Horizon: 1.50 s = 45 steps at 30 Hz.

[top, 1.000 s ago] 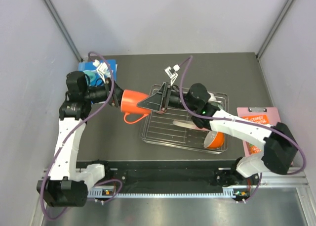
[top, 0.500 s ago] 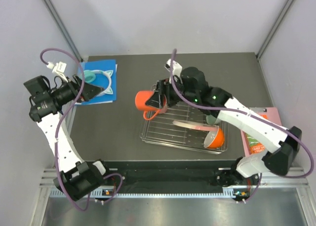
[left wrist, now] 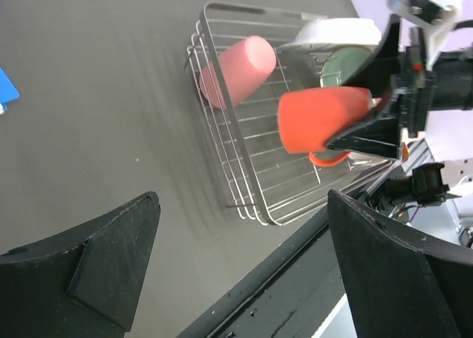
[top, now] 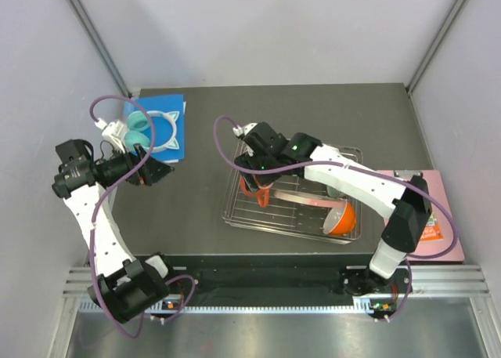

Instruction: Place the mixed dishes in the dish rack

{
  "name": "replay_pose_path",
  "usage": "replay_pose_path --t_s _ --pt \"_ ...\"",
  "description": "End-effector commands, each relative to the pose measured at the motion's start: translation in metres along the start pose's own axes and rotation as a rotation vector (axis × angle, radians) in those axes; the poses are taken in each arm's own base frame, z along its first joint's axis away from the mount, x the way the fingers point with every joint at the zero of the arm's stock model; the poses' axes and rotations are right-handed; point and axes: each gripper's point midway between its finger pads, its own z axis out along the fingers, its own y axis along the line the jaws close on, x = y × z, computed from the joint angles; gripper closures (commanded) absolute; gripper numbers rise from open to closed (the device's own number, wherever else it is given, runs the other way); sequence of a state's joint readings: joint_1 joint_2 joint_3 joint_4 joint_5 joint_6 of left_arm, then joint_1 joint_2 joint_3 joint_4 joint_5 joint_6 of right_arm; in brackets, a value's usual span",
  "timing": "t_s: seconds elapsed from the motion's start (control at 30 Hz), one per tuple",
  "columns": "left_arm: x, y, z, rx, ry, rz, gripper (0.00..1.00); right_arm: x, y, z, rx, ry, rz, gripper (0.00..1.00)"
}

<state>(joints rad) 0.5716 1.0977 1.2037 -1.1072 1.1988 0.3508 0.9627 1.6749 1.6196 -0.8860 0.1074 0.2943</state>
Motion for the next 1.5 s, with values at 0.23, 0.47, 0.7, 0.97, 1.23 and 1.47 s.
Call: replay_pose_path --t_s 0.23,0.47,0.7,0.97,1.23,1.47 --pt "0.025 0.001 -0.004 -0.058 0.021 0.110 0.01 -0.007 0.021 0.036 0.014 0.011 -0.099 1.00" --pt "0.026 0.002 -0.004 -0.061 0.019 0.110 0.01 0.004 0.018 0.062 0.038 0.049 -0.124 1.00" --pt "0.025 0.003 -0.003 -0.056 0.014 0.120 0.02 0.014 0.017 0.079 0.045 0.080 -0.137 1.00" --pt "0.023 0.003 -0.003 -0.057 0.009 0.127 0.02 0.028 0.020 0.091 0.032 0.118 -0.151 1.00" --pt "0.023 0.001 -0.003 -0.048 0.003 0.128 0.02 0.035 0.026 0.094 0.052 0.125 -0.189 0.34" --pt "0.021 0.000 -0.003 -0.048 -0.003 0.139 0.02 0.026 0.030 0.074 0.060 0.086 -0.200 0.00"
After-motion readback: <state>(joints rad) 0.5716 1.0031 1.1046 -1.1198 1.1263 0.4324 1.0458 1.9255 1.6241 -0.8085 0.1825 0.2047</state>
